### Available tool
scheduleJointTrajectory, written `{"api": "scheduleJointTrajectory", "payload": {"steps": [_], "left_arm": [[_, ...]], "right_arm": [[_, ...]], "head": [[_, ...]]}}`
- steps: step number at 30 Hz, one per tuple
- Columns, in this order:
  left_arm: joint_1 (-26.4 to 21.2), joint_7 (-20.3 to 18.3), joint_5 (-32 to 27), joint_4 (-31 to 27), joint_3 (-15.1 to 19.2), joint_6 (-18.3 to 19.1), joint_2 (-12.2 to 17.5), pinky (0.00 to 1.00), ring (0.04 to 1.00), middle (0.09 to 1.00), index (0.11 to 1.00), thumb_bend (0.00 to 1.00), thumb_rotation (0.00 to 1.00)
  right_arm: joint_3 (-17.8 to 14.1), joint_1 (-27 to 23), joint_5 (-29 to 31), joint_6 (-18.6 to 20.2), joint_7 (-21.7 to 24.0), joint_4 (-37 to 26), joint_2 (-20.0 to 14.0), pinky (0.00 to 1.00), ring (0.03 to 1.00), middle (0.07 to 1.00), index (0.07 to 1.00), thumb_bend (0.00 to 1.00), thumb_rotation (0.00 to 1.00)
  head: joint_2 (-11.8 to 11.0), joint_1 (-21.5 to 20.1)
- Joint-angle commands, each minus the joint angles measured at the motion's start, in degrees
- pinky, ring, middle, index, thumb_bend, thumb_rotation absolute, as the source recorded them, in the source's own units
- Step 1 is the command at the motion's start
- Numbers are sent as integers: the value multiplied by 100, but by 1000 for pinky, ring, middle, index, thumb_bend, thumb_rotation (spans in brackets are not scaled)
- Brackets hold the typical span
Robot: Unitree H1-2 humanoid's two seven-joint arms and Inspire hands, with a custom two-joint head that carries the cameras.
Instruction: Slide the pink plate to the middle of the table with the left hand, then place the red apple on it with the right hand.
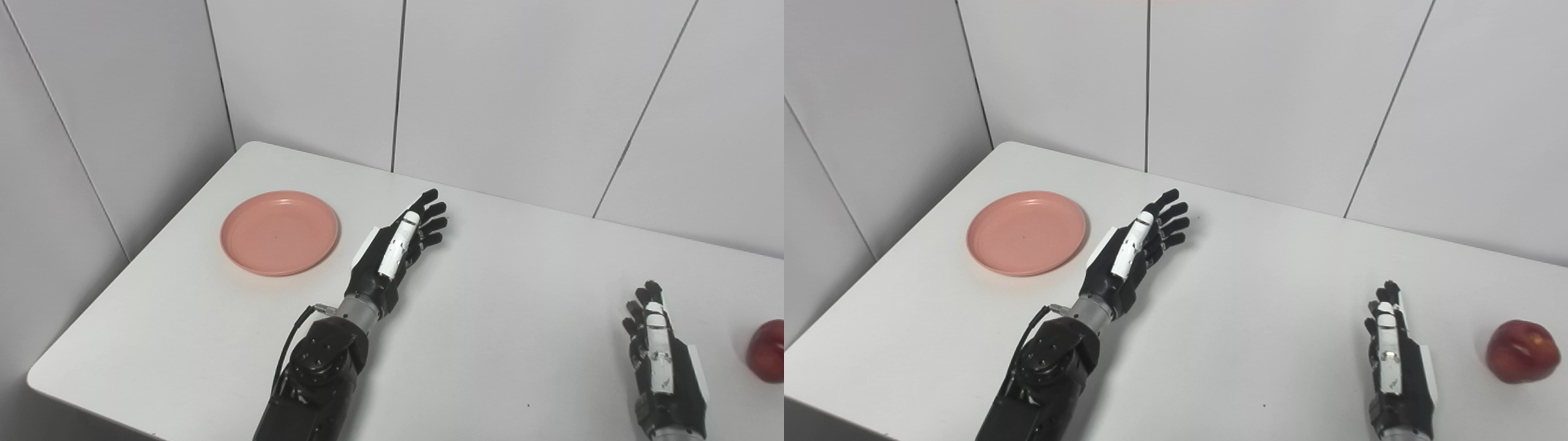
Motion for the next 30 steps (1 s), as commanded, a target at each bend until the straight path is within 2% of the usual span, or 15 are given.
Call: {"api": "scheduleJointTrajectory", "payload": {"steps": [1, 17, 25, 30], "left_arm": [[-350, 36, -15, -348, 73, 62, 76, 904, 898, 916, 900, 407, 1000], [-950, 445, -352, -522, 1027, 226, 536, 907, 911, 917, 902, 395, 1000], [-1104, 458, -558, -286, 1374, 25, 805, 902, 916, 923, 905, 397, 1000], [-1203, 500, -825, -99, 1717, -34, 1024, 896, 906, 915, 893, 392, 1000]], "right_arm": [[-32, -158, 2, -251, 3, -193, -6, 1000, 984, 990, 999, 97, 1000], [-43, -155, 32, -325, 41, -164, -28, 1000, 984, 988, 999, 84, 1000], [-30, -155, 12, -384, 88, -136, -79, 1000, 987, 992, 1000, 96, 1000], [-24, -159, -10, -328, 80, -158, -79, 1000, 992, 995, 1000, 105, 1000]], "head": [[-1, 41], [-11, 93], [-15, 152], [-11, 165]]}}
